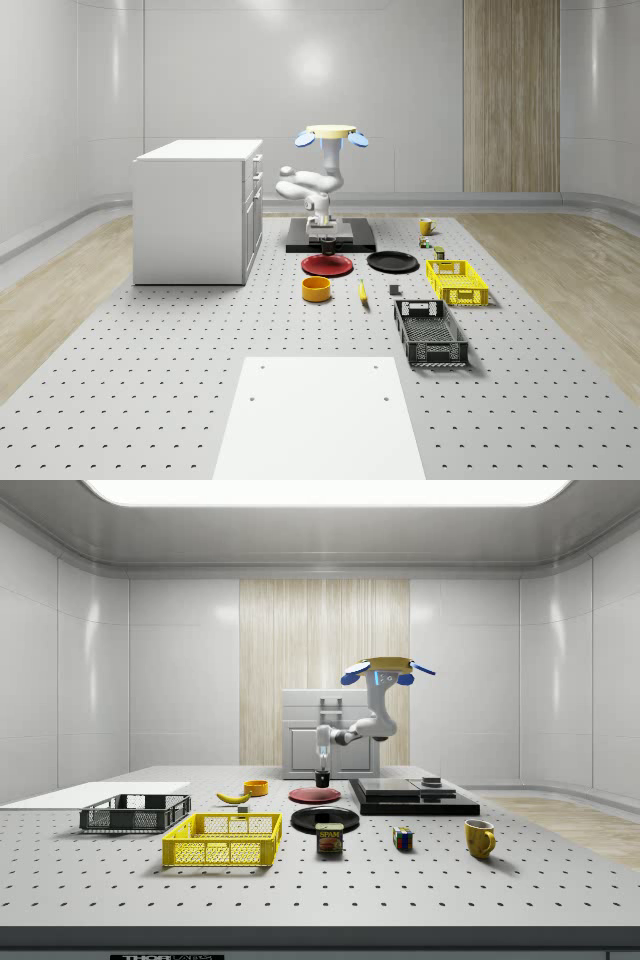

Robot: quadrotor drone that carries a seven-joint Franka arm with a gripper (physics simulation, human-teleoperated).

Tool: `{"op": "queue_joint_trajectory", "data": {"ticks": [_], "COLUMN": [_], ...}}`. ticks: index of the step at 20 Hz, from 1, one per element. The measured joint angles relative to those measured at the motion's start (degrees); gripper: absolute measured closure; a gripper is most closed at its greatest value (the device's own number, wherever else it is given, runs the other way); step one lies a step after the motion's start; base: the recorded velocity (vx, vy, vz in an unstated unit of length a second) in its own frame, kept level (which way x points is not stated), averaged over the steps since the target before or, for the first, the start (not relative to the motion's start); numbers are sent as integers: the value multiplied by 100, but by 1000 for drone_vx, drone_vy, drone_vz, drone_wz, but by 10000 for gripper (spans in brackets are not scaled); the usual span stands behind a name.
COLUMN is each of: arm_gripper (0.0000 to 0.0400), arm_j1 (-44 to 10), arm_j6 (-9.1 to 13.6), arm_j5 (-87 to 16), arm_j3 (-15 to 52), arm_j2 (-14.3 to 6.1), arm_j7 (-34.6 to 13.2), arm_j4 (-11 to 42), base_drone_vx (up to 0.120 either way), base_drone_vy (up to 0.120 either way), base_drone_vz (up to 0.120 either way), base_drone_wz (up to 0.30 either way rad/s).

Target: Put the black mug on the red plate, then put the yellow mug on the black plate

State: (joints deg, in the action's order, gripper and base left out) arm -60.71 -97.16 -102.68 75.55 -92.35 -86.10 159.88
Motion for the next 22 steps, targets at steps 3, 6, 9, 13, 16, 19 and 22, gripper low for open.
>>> {"op": "queue_joint_trajectory", "data": {"ticks": [3, 6, 9, 13, 16, 19, 22], "arm_gripper": [290, 290, 290, 162, 77, 36, 17], "arm_j1": [-164, -328, -438, -517, -522, -491, -459], "arm_j6": [-46, -71, -118, -153, -127, -54, 16], "arm_j5": [-112, -163, -262, -341, -293, -148, 4], "arm_j3": [-126, -187, -298, -386, -332, -170, -4], "arm_j2": [36, 73, 99, 124, 129, 124, 116], "arm_j7": [-25, -50, -66, -76, -75, -68, -62], "arm_j4": [-154, -304, -413, -496, -496, -453, -411], "base_drone_vx": [0, 0, 0, 0, 0, 0, 0], "base_drone_vy": [0, 0, 0, 0, 0, 0, 0], "base_drone_vz": [0, 0, 0, 0, 0, 0, 120], "base_drone_wz": [0, 0, 0, 0, 0, 0, 0]}}
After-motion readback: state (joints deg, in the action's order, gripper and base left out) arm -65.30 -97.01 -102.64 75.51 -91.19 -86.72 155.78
